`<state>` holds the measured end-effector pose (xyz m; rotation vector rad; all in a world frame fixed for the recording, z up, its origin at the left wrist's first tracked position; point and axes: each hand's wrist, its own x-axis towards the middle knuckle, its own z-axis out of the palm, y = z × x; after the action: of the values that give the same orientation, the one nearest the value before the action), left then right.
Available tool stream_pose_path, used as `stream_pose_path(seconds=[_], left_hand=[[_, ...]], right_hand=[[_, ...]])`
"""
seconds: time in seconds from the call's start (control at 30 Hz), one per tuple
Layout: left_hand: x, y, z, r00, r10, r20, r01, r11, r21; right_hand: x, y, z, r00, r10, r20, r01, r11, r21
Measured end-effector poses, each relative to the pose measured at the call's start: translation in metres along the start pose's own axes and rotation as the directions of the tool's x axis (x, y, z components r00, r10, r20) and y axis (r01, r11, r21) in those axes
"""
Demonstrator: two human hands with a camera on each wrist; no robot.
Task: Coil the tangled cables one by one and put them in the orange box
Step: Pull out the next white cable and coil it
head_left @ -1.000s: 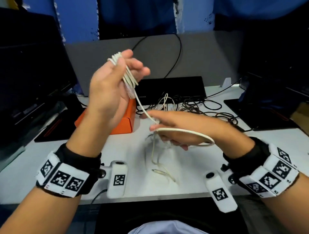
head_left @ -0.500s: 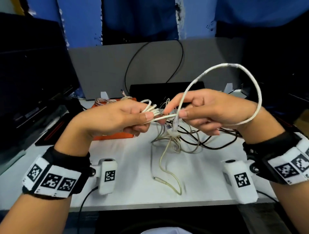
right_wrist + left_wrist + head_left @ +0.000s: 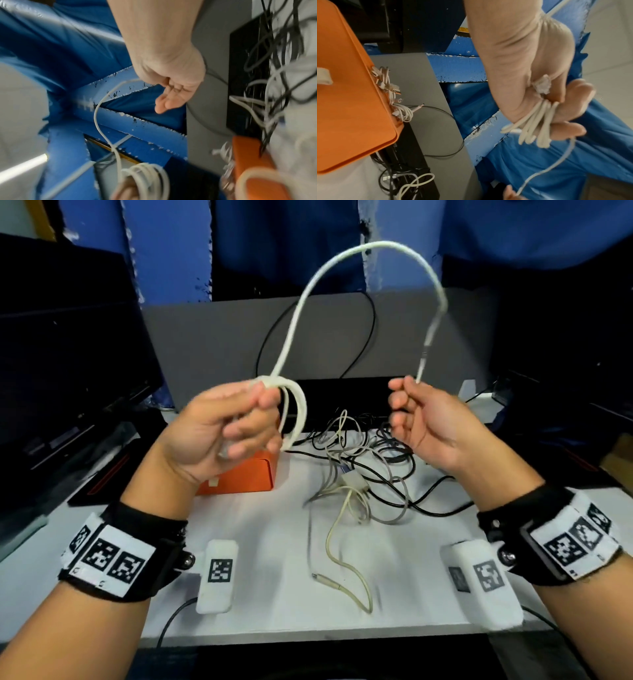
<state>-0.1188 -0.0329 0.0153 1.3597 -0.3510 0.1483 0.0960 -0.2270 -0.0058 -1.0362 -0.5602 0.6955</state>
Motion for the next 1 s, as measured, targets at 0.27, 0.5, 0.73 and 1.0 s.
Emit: stream_pose_path(seconds=[0.27, 0.5, 0.73, 1.0], left_hand=[[0.018, -0.002, 0.009, 0.906, 0.136, -0.4, -0.09, 0.987, 0.131], [0.02, -0.01, 0.022, 0.945, 0.102, -0.309, -0.032, 0.974, 0.223], [0.017, -0.012, 0.038, 0.995, 0.03, -0.098, -0.019, 0.994, 0.107], [0.028, -0.033, 0.034, 0.993, -0.012, -0.119, -0.023, 0.958, -0.287]], right_hand=[[-0.003, -0.006, -0.014, 0.994, 0.109, -0.02, -0.082, 0.599, -0.797], [-0.04, -0.012, 0.032, 0.63, -0.681, 0.373, 0.481, -0.035, -0.876], [-0.05, 0.003, 0.051, 0.512, -0.604, 0.611, 0.485, -0.384, -0.786], [-0.039, 0.01, 0.041, 0.673, -0.577, 0.462, 0.412, -0.226, -0.883]])
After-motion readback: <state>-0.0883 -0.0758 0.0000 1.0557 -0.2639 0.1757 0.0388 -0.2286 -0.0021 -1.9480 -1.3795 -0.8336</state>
